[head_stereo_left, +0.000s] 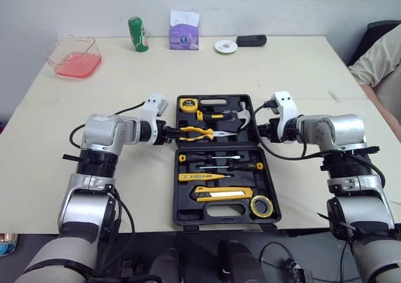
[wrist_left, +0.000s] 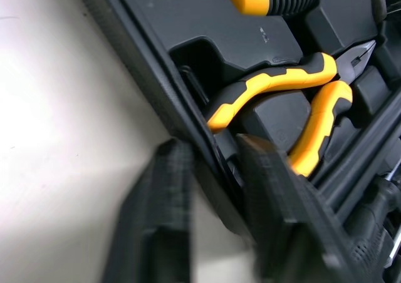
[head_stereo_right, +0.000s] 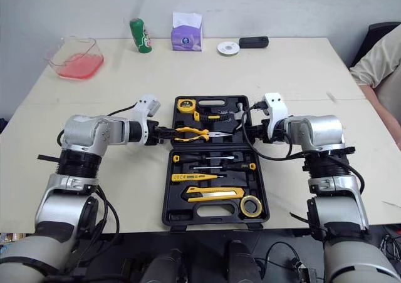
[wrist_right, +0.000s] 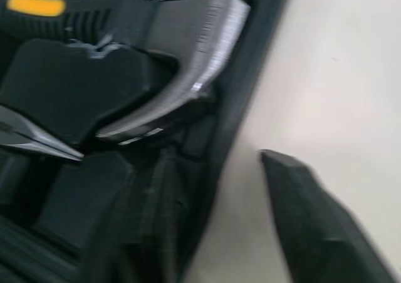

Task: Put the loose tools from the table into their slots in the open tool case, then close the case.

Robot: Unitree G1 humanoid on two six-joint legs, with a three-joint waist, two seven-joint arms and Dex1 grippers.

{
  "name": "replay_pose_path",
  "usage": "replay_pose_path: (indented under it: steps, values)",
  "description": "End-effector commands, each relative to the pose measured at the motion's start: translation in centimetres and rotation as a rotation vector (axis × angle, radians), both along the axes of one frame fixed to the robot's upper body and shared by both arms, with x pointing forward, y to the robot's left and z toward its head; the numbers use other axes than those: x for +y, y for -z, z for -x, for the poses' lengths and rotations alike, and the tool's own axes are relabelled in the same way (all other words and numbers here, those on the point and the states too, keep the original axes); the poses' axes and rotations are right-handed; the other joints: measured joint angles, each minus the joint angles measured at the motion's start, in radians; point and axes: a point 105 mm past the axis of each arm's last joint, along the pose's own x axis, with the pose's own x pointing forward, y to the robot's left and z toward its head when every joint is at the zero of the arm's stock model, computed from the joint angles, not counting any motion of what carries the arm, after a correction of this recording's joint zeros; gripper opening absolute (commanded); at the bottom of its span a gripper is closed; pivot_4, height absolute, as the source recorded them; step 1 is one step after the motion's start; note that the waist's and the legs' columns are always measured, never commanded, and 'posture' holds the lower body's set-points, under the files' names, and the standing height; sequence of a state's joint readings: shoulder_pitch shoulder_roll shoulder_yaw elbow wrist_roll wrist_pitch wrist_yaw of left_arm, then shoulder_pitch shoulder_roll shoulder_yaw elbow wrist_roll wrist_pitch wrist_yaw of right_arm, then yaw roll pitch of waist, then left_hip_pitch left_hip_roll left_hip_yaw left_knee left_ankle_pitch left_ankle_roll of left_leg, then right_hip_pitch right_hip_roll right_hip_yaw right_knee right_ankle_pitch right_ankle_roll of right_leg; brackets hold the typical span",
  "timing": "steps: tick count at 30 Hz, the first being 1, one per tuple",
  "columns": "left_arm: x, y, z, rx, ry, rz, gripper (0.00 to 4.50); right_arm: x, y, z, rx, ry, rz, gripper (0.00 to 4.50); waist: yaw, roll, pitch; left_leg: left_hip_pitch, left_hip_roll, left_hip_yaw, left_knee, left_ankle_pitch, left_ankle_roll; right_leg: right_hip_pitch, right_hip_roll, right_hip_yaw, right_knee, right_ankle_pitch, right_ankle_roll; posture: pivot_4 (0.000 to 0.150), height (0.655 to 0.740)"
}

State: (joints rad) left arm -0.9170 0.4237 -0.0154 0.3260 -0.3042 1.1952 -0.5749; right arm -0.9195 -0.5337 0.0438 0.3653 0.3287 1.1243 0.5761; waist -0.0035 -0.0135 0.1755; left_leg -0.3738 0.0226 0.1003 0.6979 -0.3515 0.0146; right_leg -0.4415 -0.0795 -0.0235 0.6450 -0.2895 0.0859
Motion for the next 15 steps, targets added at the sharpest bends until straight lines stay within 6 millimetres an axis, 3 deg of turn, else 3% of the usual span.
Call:
replay_pose_path:
  steps: [1, 8, 12, 15]
  values:
    - [-0.4, 2.2, 0.6, 0.053, 0.003, -0.034, 0.29, -0.3, 0.3, 0.3, 0.007, 0.0, 0.029, 0.04, 0.0, 0.0, -0.002, 0.002, 0.0, -0.001, 0.0, 0.0, 0.0, 0.002, 0.0, 0.0, -0.001, 0.0, 0.0, 0.15, 0.74]
    - [-2.0, 1.4, 0.4, -0.1, 0.06, -0.035, 0.29, 0.0, -0.6, 0.1, -0.055, 0.006, 0.025, 0.0, 0.003, 0.001, -0.002, 0.005, 0.0, -0.007, -0.001, -0.001, 0.0, 0.012, -0.001, -0.001, -0.006, 0.0, 0.0, 0.15, 0.74]
    - [-4.0, -1.3, 0.3, -0.295, 0.137, -0.01, 0.29, 0.6, -3.4, -0.8, -0.209, 0.004, -0.007, 0.0, 0.005, 0.001, -0.002, 0.005, -0.001, -0.008, 0.0, 0.0, 0.0, 0.012, -0.002, -0.002, -0.007, 0.001, 0.001, 0.15, 0.74]
    - [-3.7, -2.7, -0.4, -0.379, 0.123, -0.011, 0.28, 0.9, -5.2, -1.1, -0.313, -0.003, -0.025, 0.0, 0.001, 0.002, -0.001, 0.002, -0.002, -0.007, 0.0, 0.0, 0.001, 0.01, -0.002, -0.001, -0.007, 0.001, 0.002, 0.15, 0.74]
